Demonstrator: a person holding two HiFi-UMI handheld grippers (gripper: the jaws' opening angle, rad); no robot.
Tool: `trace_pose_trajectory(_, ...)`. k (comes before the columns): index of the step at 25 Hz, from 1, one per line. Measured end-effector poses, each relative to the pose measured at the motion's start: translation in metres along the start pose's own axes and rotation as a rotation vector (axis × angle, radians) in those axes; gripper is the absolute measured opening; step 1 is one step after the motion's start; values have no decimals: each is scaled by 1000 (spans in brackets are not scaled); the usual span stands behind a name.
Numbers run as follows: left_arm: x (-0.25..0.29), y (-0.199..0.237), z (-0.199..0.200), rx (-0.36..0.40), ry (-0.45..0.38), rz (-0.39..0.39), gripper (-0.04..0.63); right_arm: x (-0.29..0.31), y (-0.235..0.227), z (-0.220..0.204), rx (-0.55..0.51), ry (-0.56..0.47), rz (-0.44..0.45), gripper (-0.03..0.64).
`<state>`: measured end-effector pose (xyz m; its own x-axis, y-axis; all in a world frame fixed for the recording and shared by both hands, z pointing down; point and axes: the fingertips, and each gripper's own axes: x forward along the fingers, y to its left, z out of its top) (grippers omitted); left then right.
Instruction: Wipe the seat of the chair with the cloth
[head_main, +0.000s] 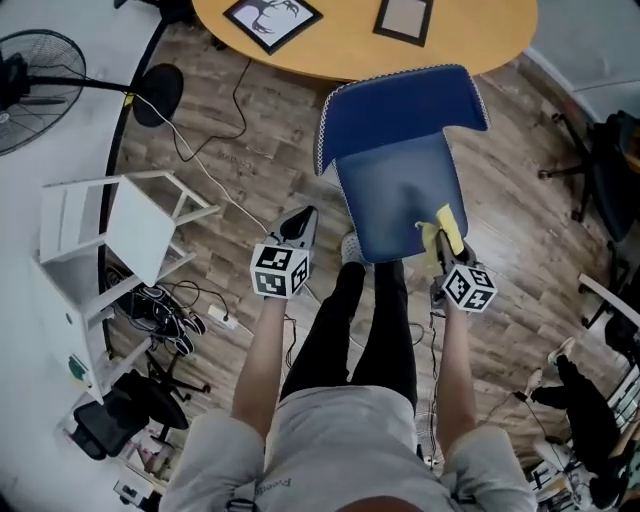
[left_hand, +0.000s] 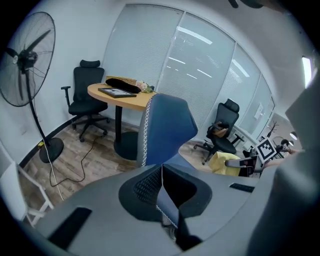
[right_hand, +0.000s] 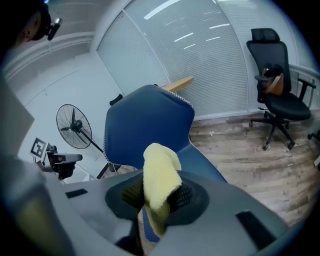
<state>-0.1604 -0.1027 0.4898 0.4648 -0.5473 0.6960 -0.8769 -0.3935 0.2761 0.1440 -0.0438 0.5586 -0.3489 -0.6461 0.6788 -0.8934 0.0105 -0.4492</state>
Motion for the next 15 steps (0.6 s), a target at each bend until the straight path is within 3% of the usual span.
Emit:
trace_pose_trajectory(4, 28, 23, 21, 10, -56, 60, 29, 46, -38, 32, -134, -21, 7, 83)
trace_pose_trajectory(9, 61, 31, 61, 47, -130, 92, 36, 83, -99, 100, -321, -59, -60, 83)
trace_pose_trajectory(10, 68, 31, 68, 53, -138, 89, 82, 89, -109, 109, -369, -50, -76, 83)
trace_pose_trajectory(11, 73, 32, 73, 56, -143, 85, 179, 97, -116, 115, -419, -37, -90, 83)
trace_pose_trajectory(15, 86, 46, 89, 68, -160, 109, 223, 131, -121, 128, -580, 9, -103, 84)
